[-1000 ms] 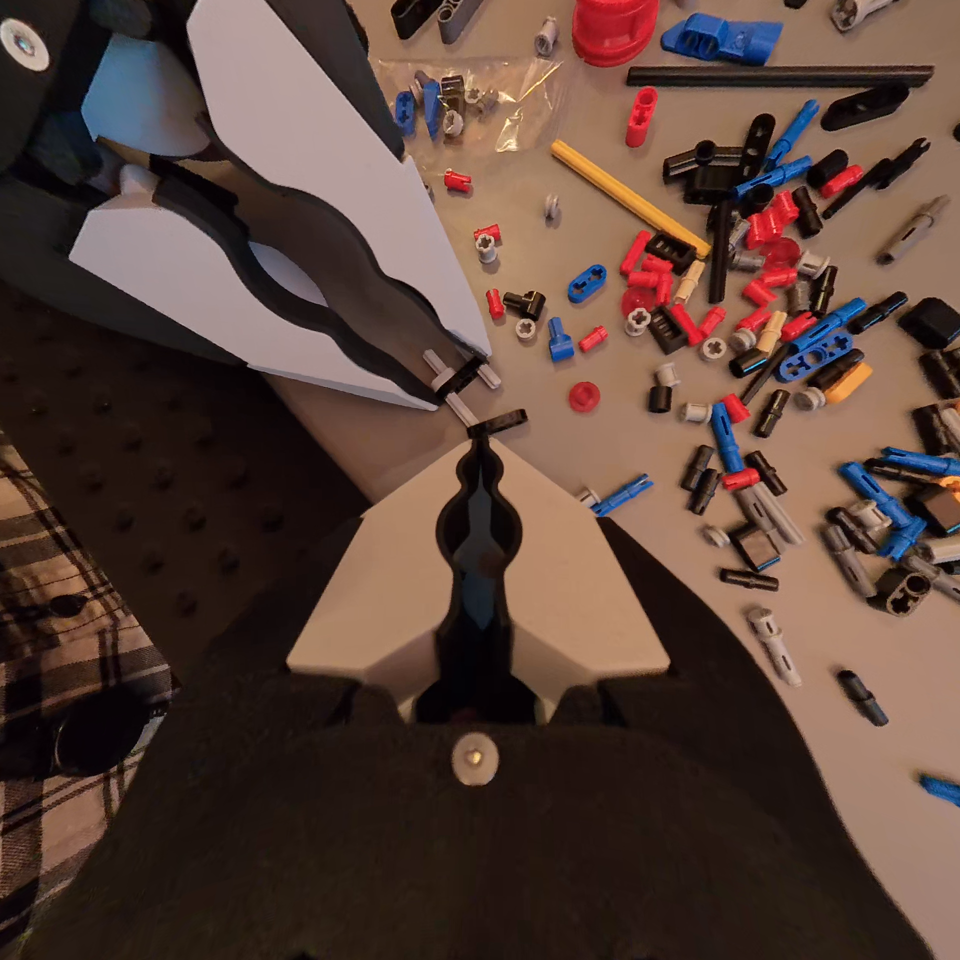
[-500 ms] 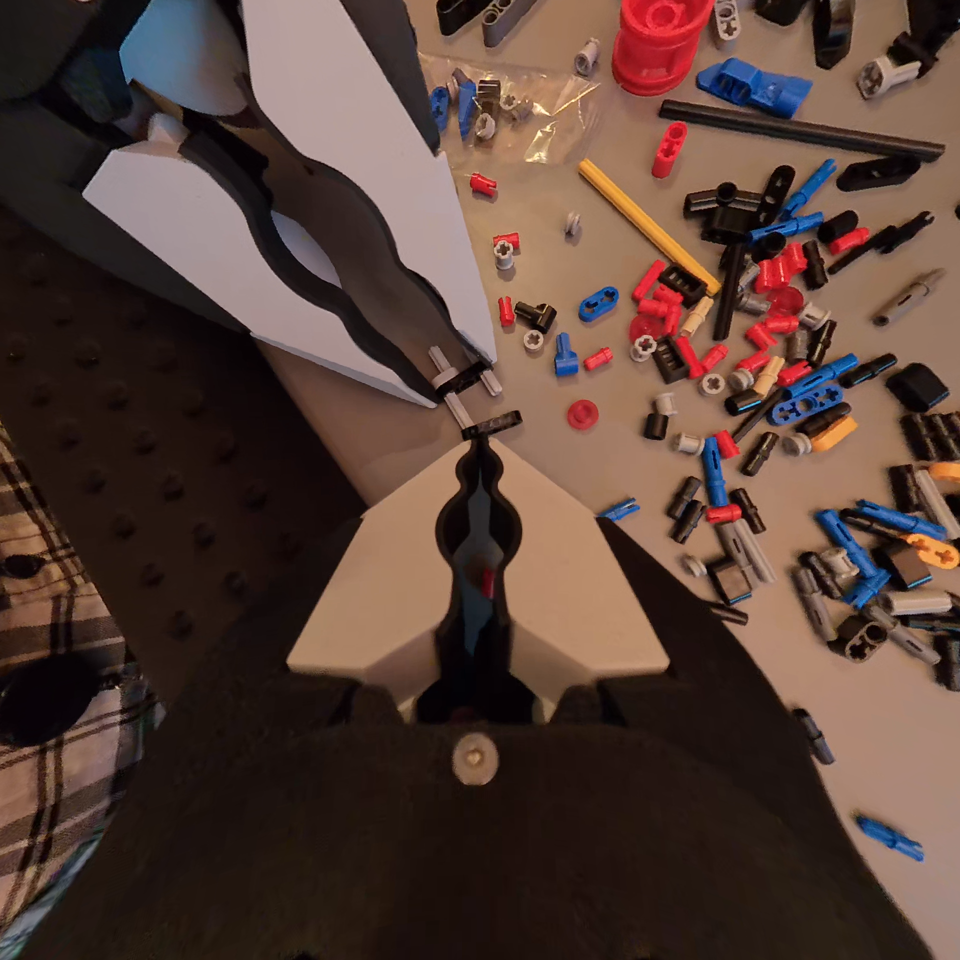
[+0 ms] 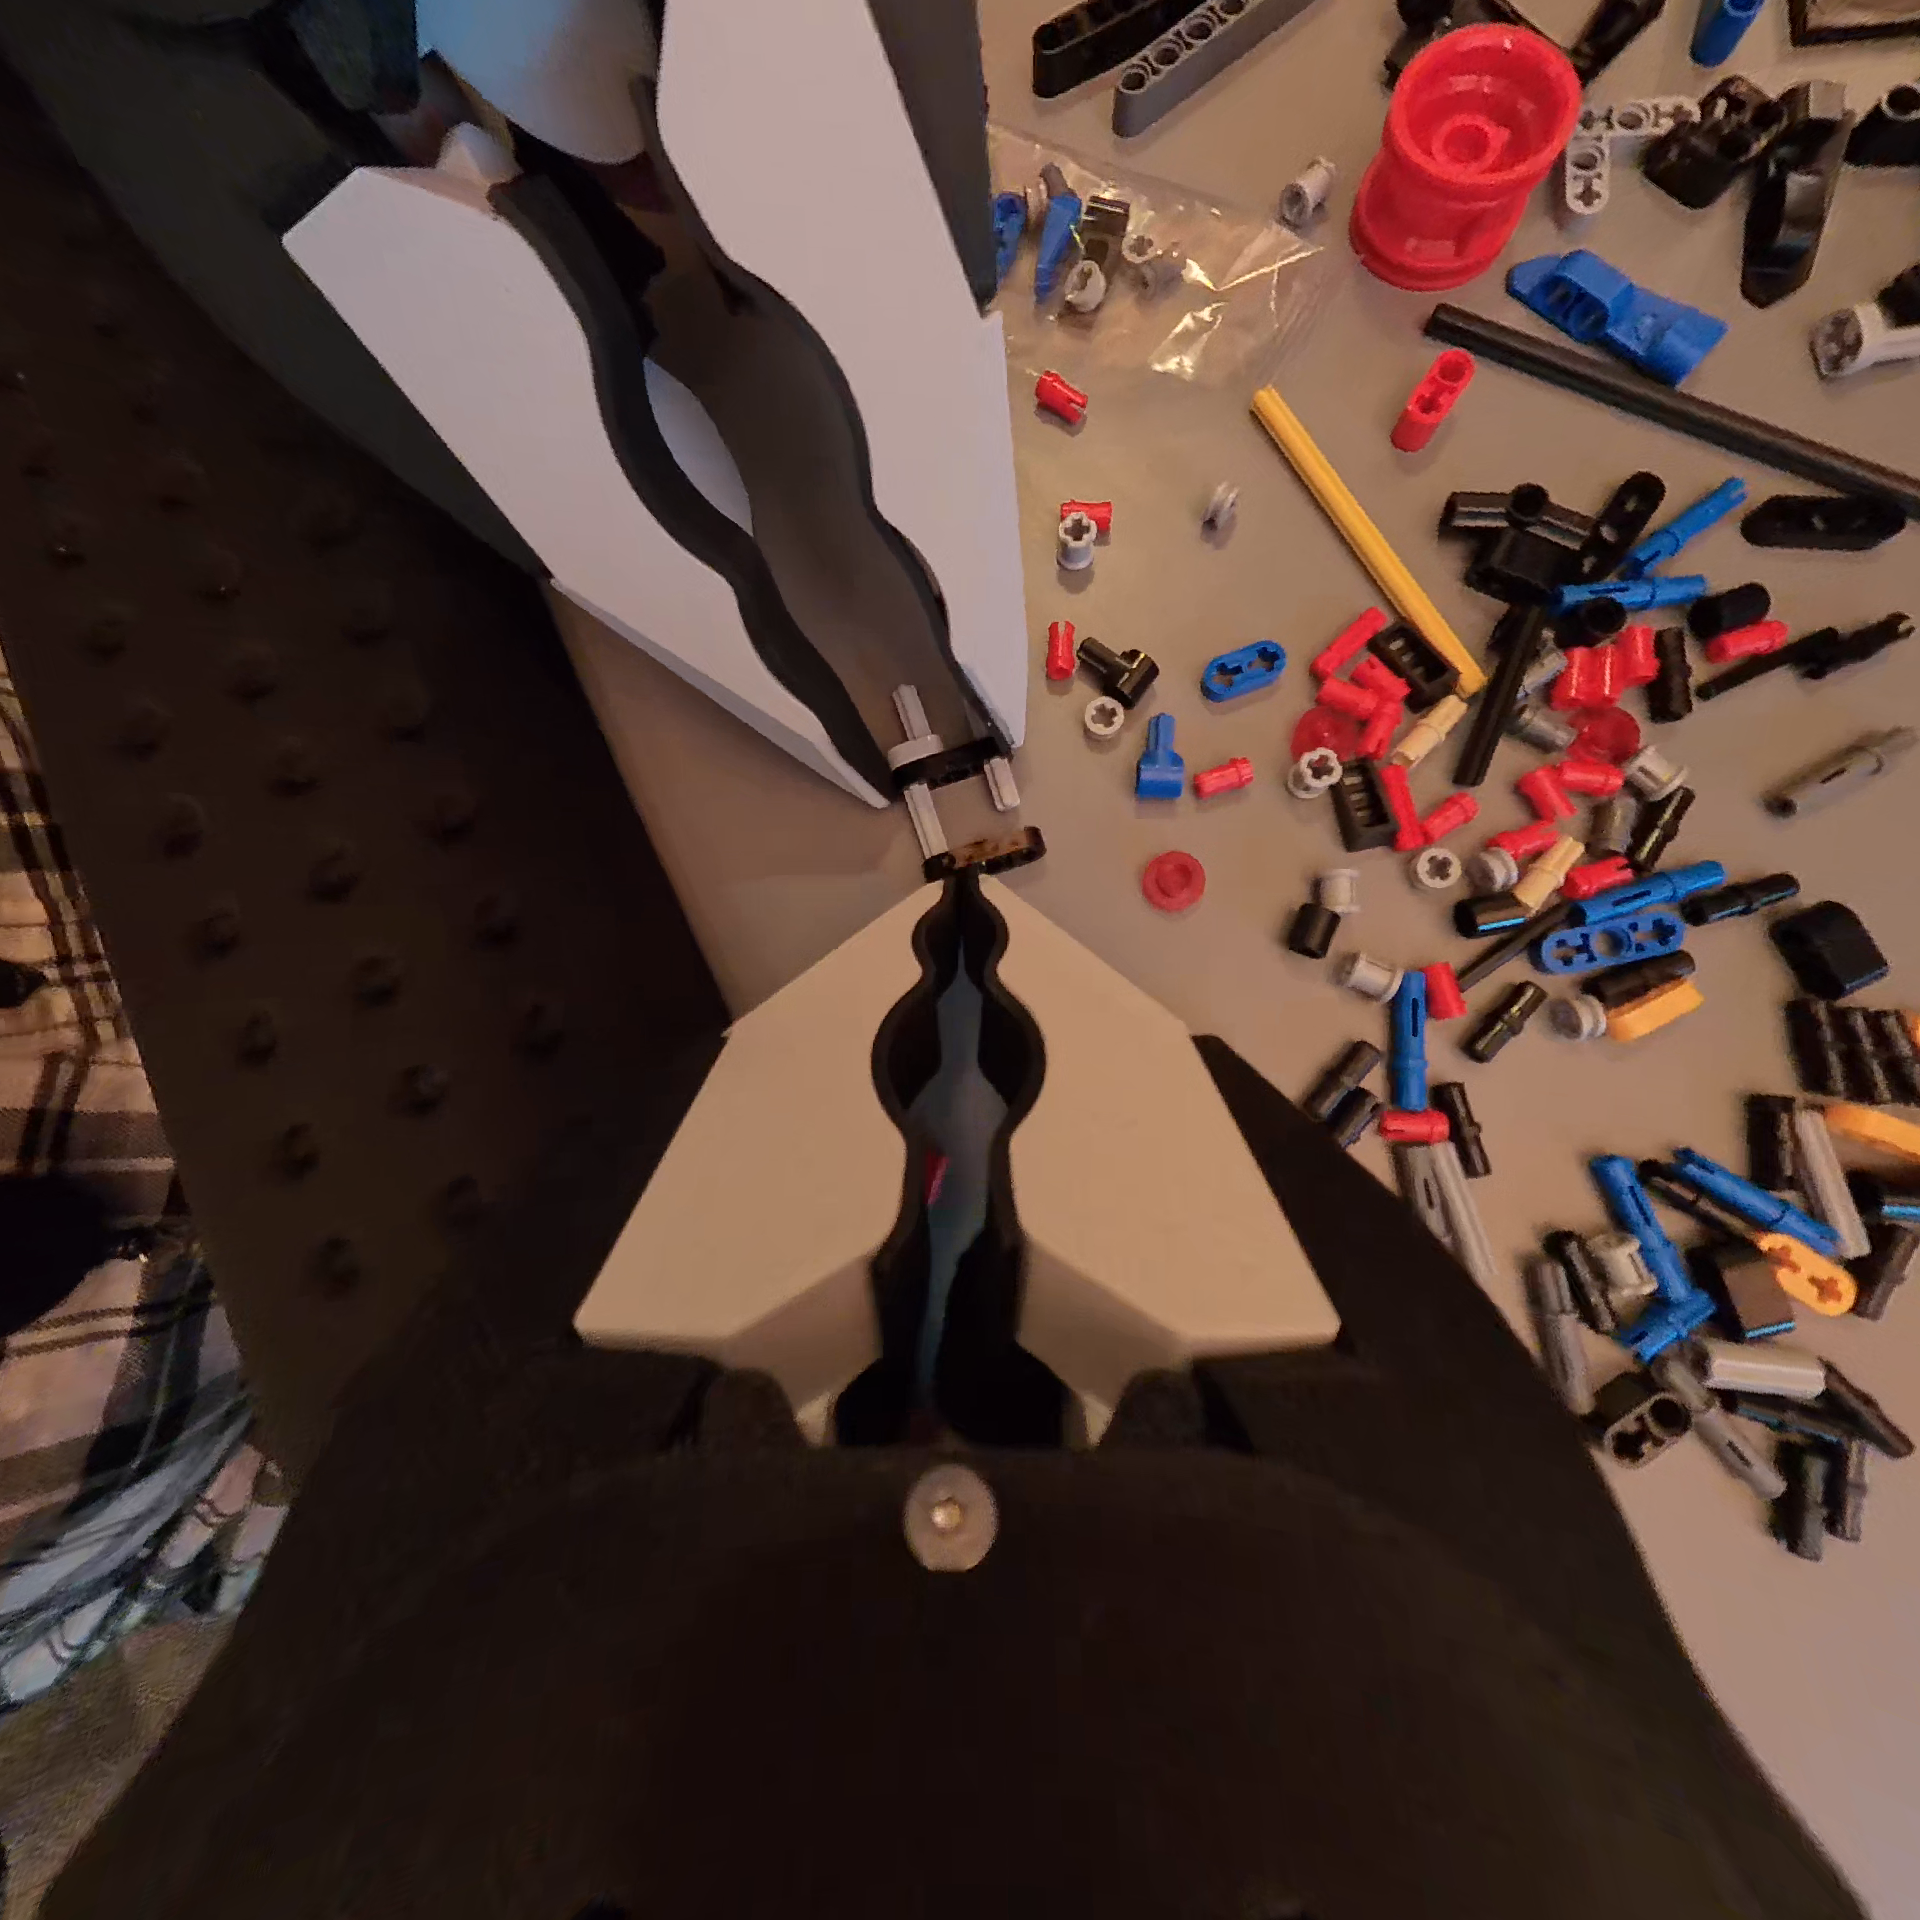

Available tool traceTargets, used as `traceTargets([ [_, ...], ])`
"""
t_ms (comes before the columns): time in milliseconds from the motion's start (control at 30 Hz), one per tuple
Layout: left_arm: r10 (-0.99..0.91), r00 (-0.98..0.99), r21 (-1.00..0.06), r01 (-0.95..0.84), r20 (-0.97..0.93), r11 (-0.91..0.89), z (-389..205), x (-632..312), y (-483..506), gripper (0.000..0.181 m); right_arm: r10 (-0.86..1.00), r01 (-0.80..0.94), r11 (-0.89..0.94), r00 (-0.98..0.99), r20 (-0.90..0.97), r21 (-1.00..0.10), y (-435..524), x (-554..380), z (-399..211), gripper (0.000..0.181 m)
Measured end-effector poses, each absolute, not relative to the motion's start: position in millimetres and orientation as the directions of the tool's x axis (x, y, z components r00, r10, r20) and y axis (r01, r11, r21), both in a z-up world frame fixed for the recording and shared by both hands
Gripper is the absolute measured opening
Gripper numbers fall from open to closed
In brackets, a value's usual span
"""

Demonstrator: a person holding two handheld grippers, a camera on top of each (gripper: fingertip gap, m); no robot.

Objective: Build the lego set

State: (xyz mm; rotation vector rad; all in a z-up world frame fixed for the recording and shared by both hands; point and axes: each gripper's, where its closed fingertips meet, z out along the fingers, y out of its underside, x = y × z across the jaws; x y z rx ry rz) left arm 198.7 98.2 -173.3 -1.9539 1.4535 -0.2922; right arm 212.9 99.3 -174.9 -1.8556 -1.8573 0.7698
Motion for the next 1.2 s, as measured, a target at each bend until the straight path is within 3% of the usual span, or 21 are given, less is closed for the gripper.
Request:
traceTargets([
  [533, -0.916, 0.342, -0.63, -0.764, -0.209, -0.142, -173, 198, 98, 0.02, 0.981, 0.749, -0.034, -0.101, -0.165, -0.662, 94, 206, -175, 0.0],
  [700, -0.921, 0.346, -0.629, -0.76, -0.178, -0.164, -165, 191, 91, 0.046, 0.983, 0.747, -0.032, -0.096, -0.155, -0.664, 95, 205, -175, 0.0],
  [1033, -0.923, 0.333, -0.602, -0.783, -0.191, -0.158, -175, 182, 88, 0.004, 0.984, 0.746, -0.049, -0.078, -0.16, -0.664, 99, 204, -175, 0.0],
  [1200, -0.923, 0.317, -0.596, -0.792, -0.216, -0.132, -175, 181, 93, 0.003, 0.98, 0.742, -0.041, -0.102, -0.173, -0.669, 99, 203, -174, 0.0],
])
